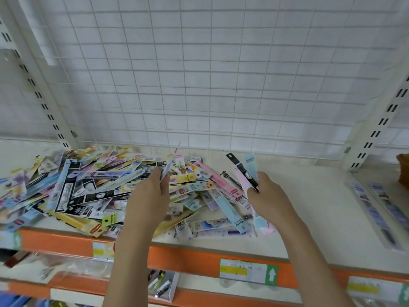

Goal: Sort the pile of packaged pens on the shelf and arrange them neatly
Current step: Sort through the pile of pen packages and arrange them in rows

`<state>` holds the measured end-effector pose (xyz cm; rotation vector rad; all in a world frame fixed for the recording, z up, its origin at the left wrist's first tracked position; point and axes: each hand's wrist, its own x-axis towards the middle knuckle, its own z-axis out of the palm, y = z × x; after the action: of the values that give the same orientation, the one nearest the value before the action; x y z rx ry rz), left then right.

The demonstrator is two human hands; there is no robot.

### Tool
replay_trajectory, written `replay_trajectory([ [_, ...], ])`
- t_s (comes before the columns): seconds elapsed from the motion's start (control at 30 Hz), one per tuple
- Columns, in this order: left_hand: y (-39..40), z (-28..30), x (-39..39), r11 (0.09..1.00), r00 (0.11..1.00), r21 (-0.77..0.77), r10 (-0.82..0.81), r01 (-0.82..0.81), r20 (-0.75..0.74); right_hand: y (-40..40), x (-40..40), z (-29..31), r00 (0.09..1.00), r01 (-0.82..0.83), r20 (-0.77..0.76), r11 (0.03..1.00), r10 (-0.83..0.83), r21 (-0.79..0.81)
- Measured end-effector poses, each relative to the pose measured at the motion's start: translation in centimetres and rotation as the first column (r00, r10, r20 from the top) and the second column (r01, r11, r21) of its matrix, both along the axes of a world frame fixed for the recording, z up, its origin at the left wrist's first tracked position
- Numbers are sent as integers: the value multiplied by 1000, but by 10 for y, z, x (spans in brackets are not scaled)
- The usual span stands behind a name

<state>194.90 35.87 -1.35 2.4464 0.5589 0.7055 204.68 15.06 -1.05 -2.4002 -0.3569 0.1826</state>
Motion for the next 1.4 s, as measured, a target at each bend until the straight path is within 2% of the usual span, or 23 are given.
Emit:
replay_trajectory([
  [0.1, 15, 2, -8, 999, 997, 9, 36, -36, -67, 8, 1, 1, 1000, -25, 10, 999, 25, -34],
  [0.2, 23, 4, -13, 998, 971, 17, 63, -61, -230, 17, 1, 2, 999, -8, 34, 1000, 9, -12],
  [0.3, 27, 1, -15, 998, 936, 13, 63, -62, -346, 24, 1, 3, 994, -17, 111, 997, 26, -81],
  [0.43, 31, -5, -15, 999, 913, 16, 41, -38, -405, 28, 0, 1, 986, -37, 155, 991, 58, -131],
  [0.6, 31, -4, -8, 998, 938, 51, 43, -27, -345, 29, 6, -4, 996, -50, 75, 998, 52, -23],
  [0.73, 34, 0, -4, 989, 973, 141, 75, -44, -219, 27, 9, 0, 998, -67, 11, 995, 67, 68],
  [0.83, 39, 2, -4, 979, 988, 202, 55, -25, -141, 26, 8, 4, 993, -109, 43, 993, 107, 41],
  [0.97, 44, 2, -5, 990, 999, 137, 38, -33, -33, 24, 6, 8, 994, -76, 82, 994, 70, 78],
  [1.1, 41, 4, -5, 986, 999, 162, 39, -40, 8, 18, 3, 16, 996, -19, 88, 989, 5, 150],
  [1.2, 38, 6, -2, 989, 999, 144, 17, -13, -28, 11, 5, 16, 995, 27, 95, 994, -37, 108],
  [1.3, 31, 9, 2, 1000, 999, 24, -13, 14, -51, 0, 11, 13, 995, 68, 70, 992, -76, 104],
  [1.4, 22, 10, 5, 998, 999, -41, -50, 50, 13, -12, 18, 9, 998, 56, 30, 997, -58, 50],
])
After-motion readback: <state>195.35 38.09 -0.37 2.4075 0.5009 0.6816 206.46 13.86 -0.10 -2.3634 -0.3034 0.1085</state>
